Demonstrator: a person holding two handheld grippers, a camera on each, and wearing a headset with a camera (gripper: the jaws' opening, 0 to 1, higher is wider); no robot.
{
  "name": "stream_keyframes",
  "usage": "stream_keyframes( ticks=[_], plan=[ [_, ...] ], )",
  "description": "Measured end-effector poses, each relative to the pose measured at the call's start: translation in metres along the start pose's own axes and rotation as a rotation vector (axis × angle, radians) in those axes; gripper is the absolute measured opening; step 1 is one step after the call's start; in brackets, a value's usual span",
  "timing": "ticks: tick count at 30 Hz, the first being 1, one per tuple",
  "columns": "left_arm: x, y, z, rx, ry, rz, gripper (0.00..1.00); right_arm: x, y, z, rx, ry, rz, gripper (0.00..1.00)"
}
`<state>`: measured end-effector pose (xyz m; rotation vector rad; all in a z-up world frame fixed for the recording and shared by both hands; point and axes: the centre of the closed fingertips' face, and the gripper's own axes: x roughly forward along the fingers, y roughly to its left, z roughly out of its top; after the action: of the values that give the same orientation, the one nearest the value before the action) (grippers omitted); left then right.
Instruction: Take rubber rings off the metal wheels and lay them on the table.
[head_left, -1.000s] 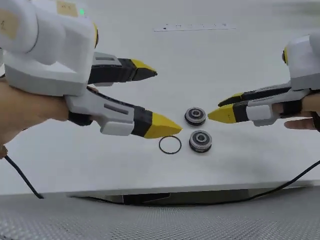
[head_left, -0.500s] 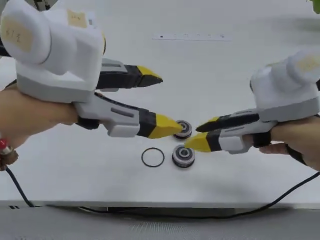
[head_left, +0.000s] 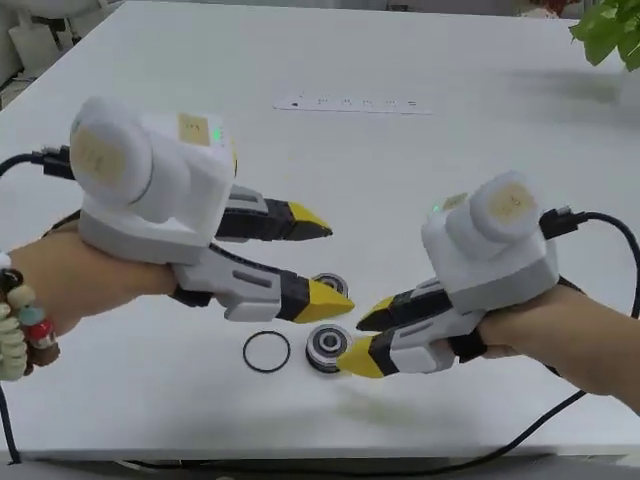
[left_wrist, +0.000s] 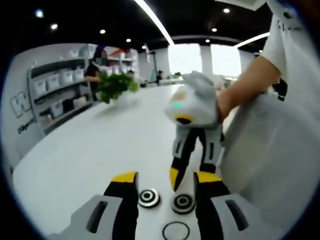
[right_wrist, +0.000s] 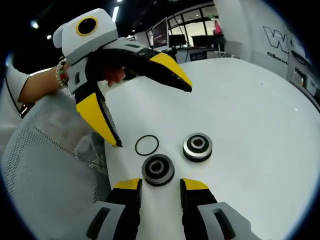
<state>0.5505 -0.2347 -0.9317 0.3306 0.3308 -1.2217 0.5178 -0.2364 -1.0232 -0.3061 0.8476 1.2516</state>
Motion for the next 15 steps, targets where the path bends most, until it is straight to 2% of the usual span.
stream_keyframes(
  ticks=[1,2,5,8,12,15],
  plan=[
    [0.0,0.0,-0.003,-0.002,0.0,0.008,0.43,0.002,0.001,-0.002,0.009,0.009,0.01,0.29],
    [0.0,0.001,-0.008,-0.01,0.0,0.02,0.41,0.001,0.001,0.002,-0.004,-0.017,0.01,0.29],
    [-0.001,0.002,-0.022,-0.014,0.022,0.034,0.36,0.001,0.003,0.011,-0.017,-0.048,0.021,0.31],
    [0.0,-0.001,-0.034,-0.036,0.044,0.026,0.32,0.002,0.0,0.011,-0.022,-0.049,0.02,0.31],
    [0.005,-0.008,-0.042,-0.046,0.061,0.009,0.3,0.003,0.002,0.01,-0.052,-0.054,0.035,0.3],
    [0.011,-0.015,-0.045,-0.037,0.075,-0.011,0.29,0.004,0.004,0.004,-0.071,-0.03,0.038,0.29]
  ],
)
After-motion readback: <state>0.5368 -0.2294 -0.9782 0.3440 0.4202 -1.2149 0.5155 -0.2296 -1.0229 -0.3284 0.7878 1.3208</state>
